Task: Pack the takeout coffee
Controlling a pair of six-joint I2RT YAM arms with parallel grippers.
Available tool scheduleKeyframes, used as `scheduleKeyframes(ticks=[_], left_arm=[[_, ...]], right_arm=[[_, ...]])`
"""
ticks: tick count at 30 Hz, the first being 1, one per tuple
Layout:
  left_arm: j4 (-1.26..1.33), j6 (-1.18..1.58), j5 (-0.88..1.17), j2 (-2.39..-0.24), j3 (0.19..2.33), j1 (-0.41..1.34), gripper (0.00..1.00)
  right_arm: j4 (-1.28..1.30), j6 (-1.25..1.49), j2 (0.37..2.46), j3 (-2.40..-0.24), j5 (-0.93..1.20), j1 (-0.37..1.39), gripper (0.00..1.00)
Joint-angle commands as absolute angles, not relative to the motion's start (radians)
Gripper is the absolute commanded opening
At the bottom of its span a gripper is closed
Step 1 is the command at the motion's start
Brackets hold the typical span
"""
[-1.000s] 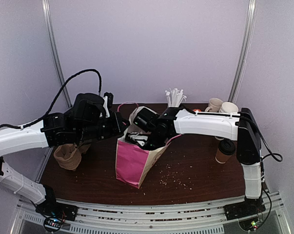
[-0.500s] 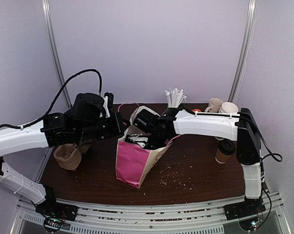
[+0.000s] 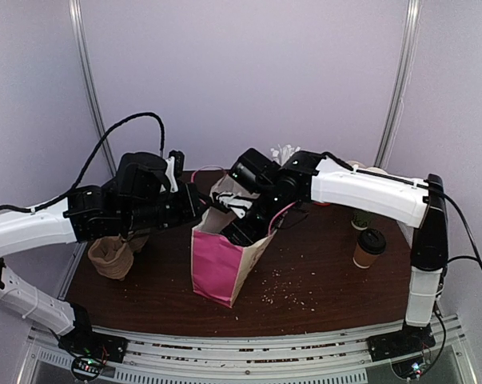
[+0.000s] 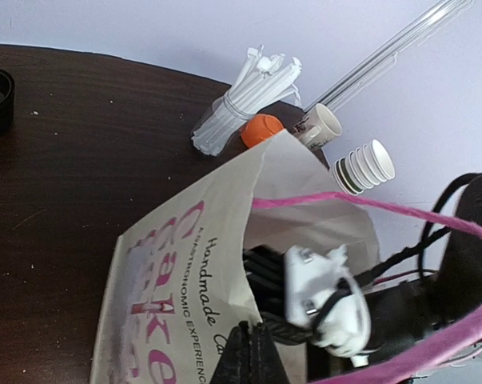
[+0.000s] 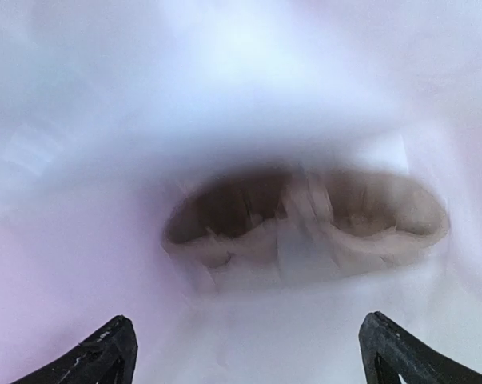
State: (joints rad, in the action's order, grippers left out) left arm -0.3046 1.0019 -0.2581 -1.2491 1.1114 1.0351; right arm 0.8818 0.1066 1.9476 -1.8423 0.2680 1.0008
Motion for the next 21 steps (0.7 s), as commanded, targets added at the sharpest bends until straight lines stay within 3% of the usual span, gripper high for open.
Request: scheduleKeyframes(ticks=[1, 11, 21], left_arm=[[-0.288, 0.988, -0.239, -1.235, 1.089, 1.042, 0.00], [-0.287, 0.986, -0.227, -1.238, 1.092, 1.042, 0.00], [-0.247, 0.991, -0.192, -1.245, 1.094, 1.051, 0.00]], right_arm=[[0.910, 0.115, 1.864, -1.882, 0.212, 0.996, 1.00], [0.862, 0.137, 1.795, -1.853, 0.157, 0.997, 1.00], [0.592, 0.180, 1.751, -1.702, 0.148, 0.996, 1.00]])
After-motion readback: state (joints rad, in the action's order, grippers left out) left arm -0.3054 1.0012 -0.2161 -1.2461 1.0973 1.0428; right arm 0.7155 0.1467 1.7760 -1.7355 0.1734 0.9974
